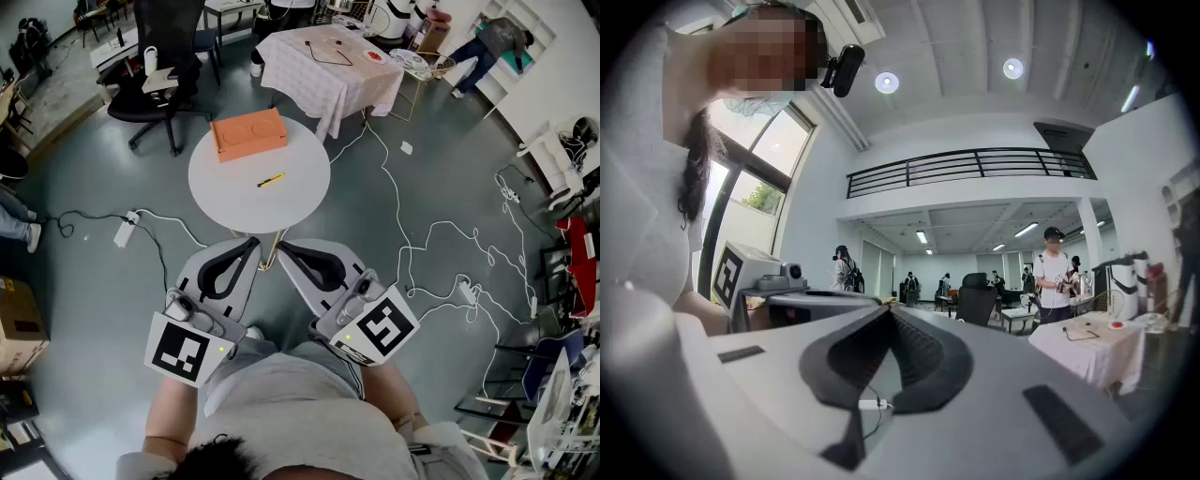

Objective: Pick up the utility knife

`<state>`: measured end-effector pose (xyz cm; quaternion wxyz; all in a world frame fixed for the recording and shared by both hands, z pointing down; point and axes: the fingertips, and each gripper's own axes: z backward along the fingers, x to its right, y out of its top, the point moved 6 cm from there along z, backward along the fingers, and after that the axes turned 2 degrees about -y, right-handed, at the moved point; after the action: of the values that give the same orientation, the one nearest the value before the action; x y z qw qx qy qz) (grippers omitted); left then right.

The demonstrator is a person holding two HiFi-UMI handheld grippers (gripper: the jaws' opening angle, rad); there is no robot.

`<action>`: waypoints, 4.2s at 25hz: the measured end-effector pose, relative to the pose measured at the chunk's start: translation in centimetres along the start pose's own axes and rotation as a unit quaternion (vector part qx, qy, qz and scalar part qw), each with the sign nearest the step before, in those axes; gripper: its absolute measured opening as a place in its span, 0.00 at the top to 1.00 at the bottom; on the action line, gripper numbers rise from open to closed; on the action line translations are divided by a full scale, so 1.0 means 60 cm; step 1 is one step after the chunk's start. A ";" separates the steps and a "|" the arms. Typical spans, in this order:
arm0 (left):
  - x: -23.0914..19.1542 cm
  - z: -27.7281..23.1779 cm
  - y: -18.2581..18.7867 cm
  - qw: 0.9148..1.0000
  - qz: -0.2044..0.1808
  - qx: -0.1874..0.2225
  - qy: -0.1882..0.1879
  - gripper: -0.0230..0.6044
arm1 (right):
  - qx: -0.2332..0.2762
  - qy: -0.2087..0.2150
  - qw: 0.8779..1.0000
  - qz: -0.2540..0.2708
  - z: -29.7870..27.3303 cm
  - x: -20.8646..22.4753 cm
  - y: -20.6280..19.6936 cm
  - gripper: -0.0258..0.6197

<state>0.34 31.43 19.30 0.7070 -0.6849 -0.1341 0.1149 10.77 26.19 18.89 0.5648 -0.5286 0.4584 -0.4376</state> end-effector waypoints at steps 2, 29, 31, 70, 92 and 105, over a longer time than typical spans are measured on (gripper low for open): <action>0.015 -0.001 0.002 1.000 -0.001 -0.001 0.001 0.95 | -0.002 0.002 1.000 -0.001 0.013 -0.004 0.004 0.95; -0.017 0.007 -0.029 1.000 0.028 0.001 -0.015 0.95 | -0.014 -0.033 0.999 -0.010 0.011 -0.017 -0.013 0.95; -0.028 0.002 -0.033 0.999 0.027 0.003 -0.019 0.95 | -0.021 -0.037 0.999 -0.012 0.007 -0.013 -0.018 0.95; -0.203 -0.357 -0.096 0.998 0.013 -0.053 0.008 0.95 | -0.020 0.018 0.998 -0.049 -0.142 0.403 -0.080 0.95; -0.341 -0.477 -0.307 0.962 0.004 -0.226 -0.157 0.94 | -0.048 -0.156 0.982 -0.091 -0.227 0.463 -0.116 0.95; -0.357 -0.509 -0.483 0.915 -0.008 -0.344 -0.210 0.88 | -0.068 -0.233 0.963 -0.115 -0.216 0.468 -0.146 0.95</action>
<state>-9.77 -5.65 46.77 0.3845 -0.8447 -0.3161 0.1966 3.51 -4.36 25.81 0.5646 -0.7025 0.2786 -0.3318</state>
